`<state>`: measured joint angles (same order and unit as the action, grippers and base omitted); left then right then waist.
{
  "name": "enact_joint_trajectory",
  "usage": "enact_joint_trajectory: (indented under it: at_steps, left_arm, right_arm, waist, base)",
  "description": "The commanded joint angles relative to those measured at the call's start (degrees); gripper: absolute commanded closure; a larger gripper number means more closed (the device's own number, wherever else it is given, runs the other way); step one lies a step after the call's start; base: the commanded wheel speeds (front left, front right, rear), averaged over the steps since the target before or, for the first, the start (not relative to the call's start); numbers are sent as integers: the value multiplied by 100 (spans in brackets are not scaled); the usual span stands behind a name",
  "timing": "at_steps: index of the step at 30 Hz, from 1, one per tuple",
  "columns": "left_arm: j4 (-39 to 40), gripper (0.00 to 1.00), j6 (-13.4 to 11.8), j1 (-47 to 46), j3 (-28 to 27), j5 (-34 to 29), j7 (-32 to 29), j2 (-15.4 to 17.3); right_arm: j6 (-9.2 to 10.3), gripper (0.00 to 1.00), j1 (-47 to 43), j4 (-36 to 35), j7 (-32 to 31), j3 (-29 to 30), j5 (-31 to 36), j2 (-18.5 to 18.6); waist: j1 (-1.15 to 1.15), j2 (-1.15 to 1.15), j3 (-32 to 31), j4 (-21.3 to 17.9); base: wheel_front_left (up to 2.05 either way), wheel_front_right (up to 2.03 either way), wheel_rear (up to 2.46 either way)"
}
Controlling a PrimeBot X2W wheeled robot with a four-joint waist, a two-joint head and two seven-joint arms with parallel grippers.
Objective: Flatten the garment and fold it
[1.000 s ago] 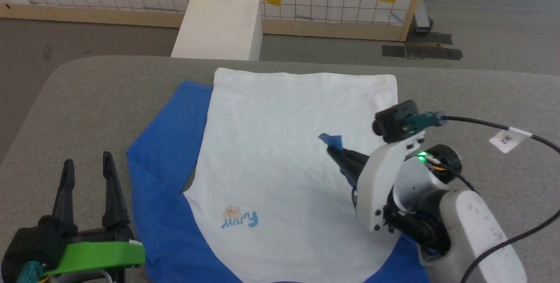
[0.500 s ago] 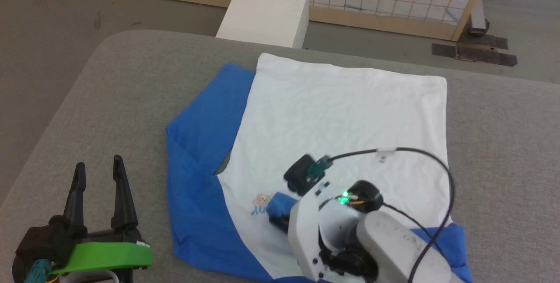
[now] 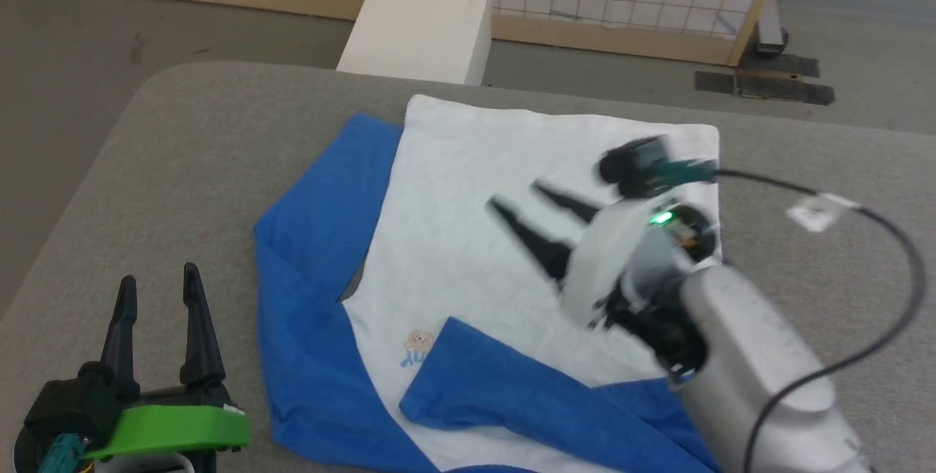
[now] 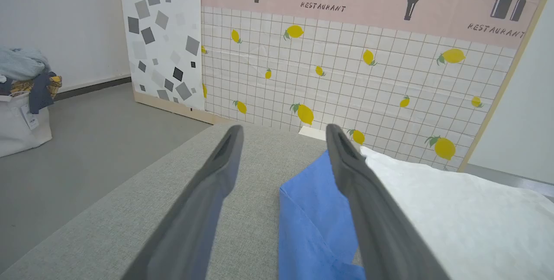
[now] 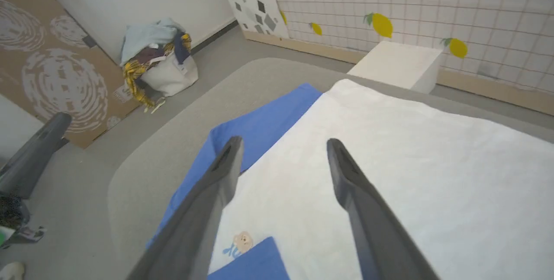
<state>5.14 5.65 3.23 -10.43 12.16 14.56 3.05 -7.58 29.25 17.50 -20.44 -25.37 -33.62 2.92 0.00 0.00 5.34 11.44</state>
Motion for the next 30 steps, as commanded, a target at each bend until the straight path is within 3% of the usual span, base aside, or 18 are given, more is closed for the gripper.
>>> enact_joint_trajectory:
  at_steps: [1, 9, 14, 17, 21, 27, 30]
  left_arm:
    - [-18, 0, -7, -15, -4, -58, 44, -17]
    - [-167, 0, 3, -48, 30, -171, 44, -17]
    - [-366, 0, -13, -118, 91, -270, 44, -15]
    - [-553, 0, -17, -225, 140, -310, 44, 6]
    - [-912, 0, 13, -560, 210, -274, -100, 126]
    - [-1673, 0, 130, -1831, 336, 143, -949, 648]
    - [-2197, 0, 163, -2735, 432, 499, -1728, 1023]
  right_arm:
    - [9, 0, -56, -133, 309, 402, 278, 59]
    - [9, 0, -1213, -1213, 1782, 2301, 2096, 204]
    - [9, 0, -2092, -1645, 2313, 2948, 2610, 53]
    - [9, 0, -2501, -1737, 2504, 3294, 2600, 5]
    - [9, 0, -2767, -1680, 2691, 3504, 2086, -1]
    - [9, 0, -2678, -1770, 2829, 3664, 1841, -3]
    - [9, 0, -2469, -1915, 2799, 3686, 1802, -3]
  waist:
    - [0, 0, -137, -190]
    - [0, 0, -192, -562]
    - [0, 0, -150, -757]
    - [0, 0, -106, -836]
    - [0, 0, 15, -900]
    - [0, 0, 436, -940]
    - [0, 0, 834, -995]
  base:
    - [0, 0, 0]
    - [0, 0, 0]
    - [0, 0, 0]
    - [0, 0, 0]
    - [0, 0, 0]
    - [0, 0, 0]
    - [0, 0, 0]
